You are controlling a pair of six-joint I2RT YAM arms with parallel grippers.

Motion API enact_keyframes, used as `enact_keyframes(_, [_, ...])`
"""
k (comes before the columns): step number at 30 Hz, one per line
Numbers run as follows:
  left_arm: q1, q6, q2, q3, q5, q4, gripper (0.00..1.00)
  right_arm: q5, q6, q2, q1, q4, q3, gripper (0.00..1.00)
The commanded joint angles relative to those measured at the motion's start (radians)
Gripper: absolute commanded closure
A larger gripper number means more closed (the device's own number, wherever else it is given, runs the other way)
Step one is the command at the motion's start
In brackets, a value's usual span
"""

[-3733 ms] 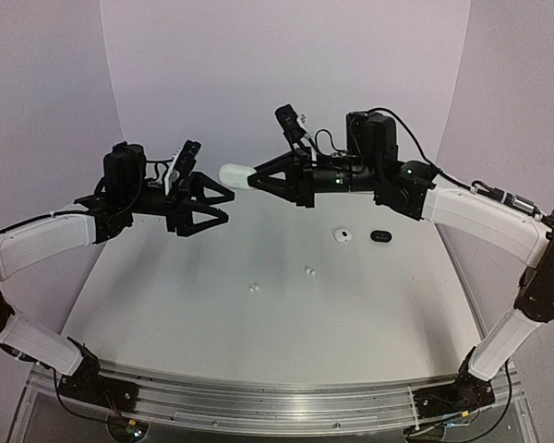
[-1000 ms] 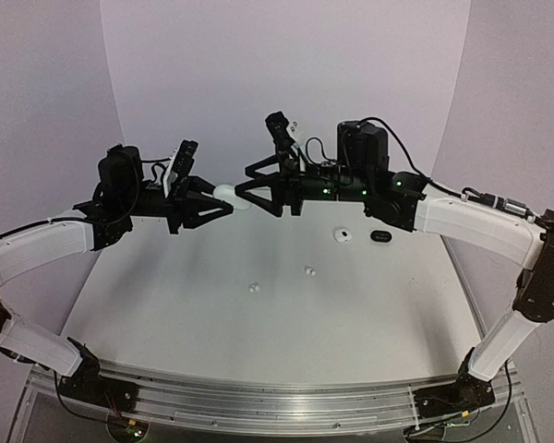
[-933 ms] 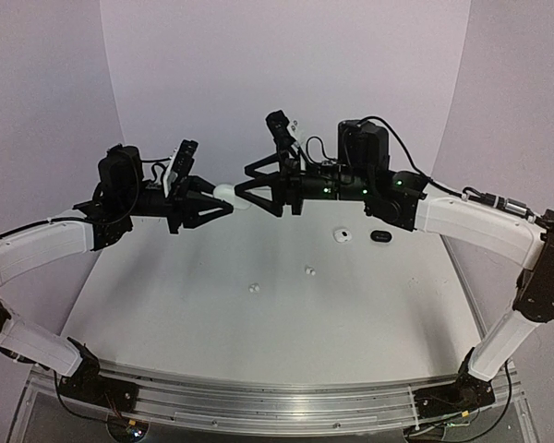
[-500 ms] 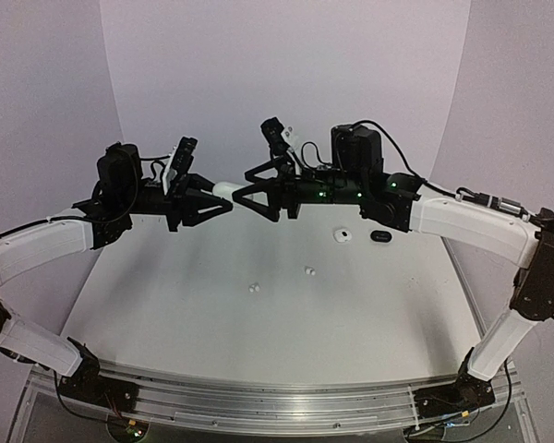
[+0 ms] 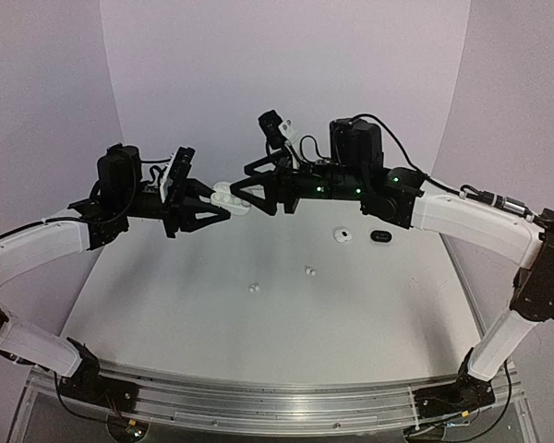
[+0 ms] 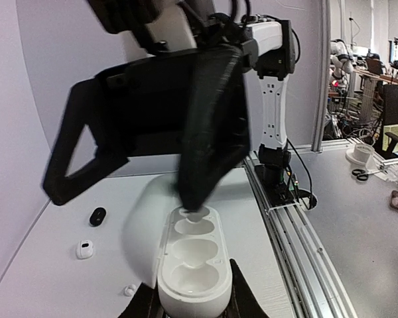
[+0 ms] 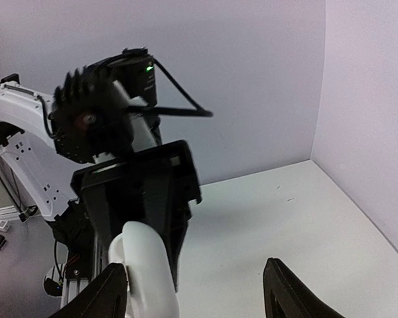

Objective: Insert the wireless bluetooth earbuds into the charging case
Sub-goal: Open the charging case.

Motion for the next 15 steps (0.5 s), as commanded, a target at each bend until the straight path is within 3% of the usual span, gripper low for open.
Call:
enact_keyframes(1, [-0.025,0.125,-0.047,0.009,0.068,-0.054,1.00,0.085,0.001,-0.004,-0.014,-0.005,0.048,0.32])
enact_keyframes(15, [-0.025,-0.114,-0.033,0.030,0.049,0.013,1.00,0.065,0.029,0.000,-0.013,-0.023,0.030,0.32])
